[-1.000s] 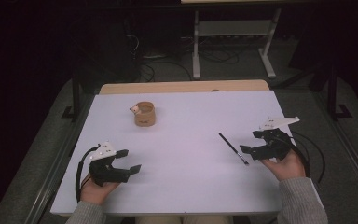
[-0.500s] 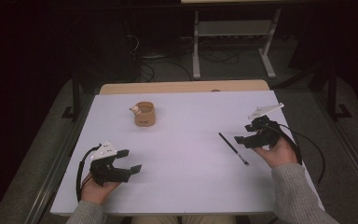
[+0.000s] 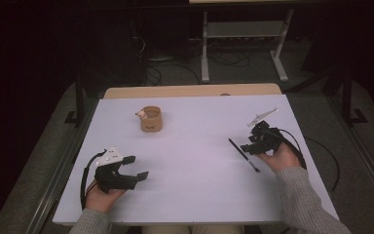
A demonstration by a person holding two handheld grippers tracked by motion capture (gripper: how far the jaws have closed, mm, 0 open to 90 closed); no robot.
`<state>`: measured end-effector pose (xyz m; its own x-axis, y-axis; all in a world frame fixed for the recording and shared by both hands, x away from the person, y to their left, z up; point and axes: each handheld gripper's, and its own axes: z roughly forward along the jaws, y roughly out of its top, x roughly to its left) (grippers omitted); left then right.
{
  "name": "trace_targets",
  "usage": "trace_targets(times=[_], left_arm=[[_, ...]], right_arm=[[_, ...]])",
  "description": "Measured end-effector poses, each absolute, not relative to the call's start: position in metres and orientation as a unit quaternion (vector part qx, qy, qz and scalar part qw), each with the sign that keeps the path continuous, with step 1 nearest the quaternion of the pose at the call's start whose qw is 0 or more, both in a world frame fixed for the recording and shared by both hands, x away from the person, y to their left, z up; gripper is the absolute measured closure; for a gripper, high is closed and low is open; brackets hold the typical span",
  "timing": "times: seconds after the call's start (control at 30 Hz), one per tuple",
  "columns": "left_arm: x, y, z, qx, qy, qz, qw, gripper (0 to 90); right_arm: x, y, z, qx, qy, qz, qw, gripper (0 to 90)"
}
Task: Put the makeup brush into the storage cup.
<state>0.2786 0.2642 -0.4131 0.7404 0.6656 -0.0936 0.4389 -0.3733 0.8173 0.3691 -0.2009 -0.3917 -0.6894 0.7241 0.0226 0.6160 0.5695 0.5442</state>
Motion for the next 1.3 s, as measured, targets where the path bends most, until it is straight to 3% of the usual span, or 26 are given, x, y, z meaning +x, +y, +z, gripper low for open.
trace_targets(times=[0.4, 1.3], left_arm=[[0.280, 0.265, -0.413, 0.817, 0.339, 0.126, 0.450, 20.8], [0.280, 0.264, -0.413, 0.818, 0.334, 0.126, 0.451, 21.2]], right_arm=[[0.373, -0.191, -0.412, 0.389, 0.888, 0.231, 0.079, 55.0], [0.371, -0.183, -0.423, 0.389, 0.898, 0.185, 0.091, 72.9]])
